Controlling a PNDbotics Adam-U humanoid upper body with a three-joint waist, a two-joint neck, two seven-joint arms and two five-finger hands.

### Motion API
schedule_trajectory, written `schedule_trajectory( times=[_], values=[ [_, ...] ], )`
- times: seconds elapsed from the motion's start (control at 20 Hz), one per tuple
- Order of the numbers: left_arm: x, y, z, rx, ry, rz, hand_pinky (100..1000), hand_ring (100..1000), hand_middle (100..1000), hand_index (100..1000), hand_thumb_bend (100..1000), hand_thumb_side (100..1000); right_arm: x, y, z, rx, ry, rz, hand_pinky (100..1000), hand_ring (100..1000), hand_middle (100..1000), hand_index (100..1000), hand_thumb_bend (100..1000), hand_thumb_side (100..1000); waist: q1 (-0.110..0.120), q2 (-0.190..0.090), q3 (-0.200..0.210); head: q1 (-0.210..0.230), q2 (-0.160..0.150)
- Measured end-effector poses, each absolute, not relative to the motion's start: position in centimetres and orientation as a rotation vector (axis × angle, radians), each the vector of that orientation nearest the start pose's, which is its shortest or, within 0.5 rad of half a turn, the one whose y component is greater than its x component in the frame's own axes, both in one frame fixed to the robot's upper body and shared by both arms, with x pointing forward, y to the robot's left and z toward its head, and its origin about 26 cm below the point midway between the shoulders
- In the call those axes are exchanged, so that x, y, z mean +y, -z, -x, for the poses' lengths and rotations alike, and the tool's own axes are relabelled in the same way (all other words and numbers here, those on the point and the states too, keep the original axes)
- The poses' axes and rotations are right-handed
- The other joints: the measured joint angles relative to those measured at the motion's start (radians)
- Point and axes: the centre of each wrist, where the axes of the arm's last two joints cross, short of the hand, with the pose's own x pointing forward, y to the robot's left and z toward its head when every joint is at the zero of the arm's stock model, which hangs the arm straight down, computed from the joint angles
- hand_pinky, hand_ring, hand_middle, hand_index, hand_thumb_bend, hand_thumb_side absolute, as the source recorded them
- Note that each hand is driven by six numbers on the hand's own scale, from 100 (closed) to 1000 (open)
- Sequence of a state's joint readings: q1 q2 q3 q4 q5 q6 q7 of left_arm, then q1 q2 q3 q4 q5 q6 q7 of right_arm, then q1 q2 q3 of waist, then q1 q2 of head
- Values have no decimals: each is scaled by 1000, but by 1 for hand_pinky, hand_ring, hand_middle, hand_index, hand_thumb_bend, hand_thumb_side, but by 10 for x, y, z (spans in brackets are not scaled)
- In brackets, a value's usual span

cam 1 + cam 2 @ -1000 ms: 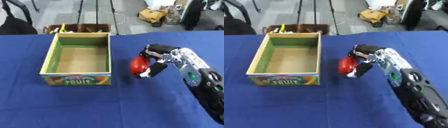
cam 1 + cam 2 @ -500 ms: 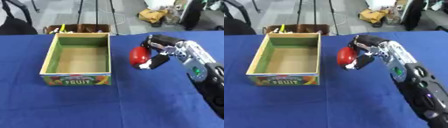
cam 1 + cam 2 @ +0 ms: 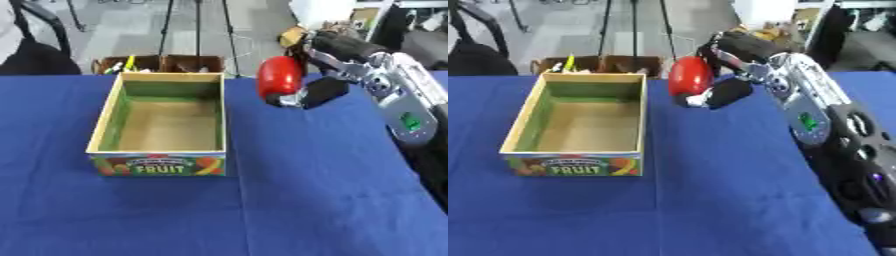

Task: Pick up objects on the table and place them in the box.

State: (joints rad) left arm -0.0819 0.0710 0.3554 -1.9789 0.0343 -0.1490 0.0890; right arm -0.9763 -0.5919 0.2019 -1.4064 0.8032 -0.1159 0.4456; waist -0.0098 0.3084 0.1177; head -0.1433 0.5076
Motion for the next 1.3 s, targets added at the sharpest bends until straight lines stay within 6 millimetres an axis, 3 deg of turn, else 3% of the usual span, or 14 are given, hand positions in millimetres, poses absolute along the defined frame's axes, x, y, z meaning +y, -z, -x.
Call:
schedule_trajectory(
  times=[0.7, 1.3],
  values=[
    [334, -122, -259, -2192, -265, -423, 208, 192, 475, 414, 100, 788, -232, -361, -420, -1843, -1521, 1148, 276, 574, 364, 272, 100, 745, -36, 1, 83, -40, 2],
    [333, -125, -261, -2212, -257, -425, 205, 188, 476, 413, 100, 784, -218, -360, -439, -1820, -1499, 1159, 269, 572, 362, 266, 100, 746, -53, 43, 148, -121, -14]
  ],
)
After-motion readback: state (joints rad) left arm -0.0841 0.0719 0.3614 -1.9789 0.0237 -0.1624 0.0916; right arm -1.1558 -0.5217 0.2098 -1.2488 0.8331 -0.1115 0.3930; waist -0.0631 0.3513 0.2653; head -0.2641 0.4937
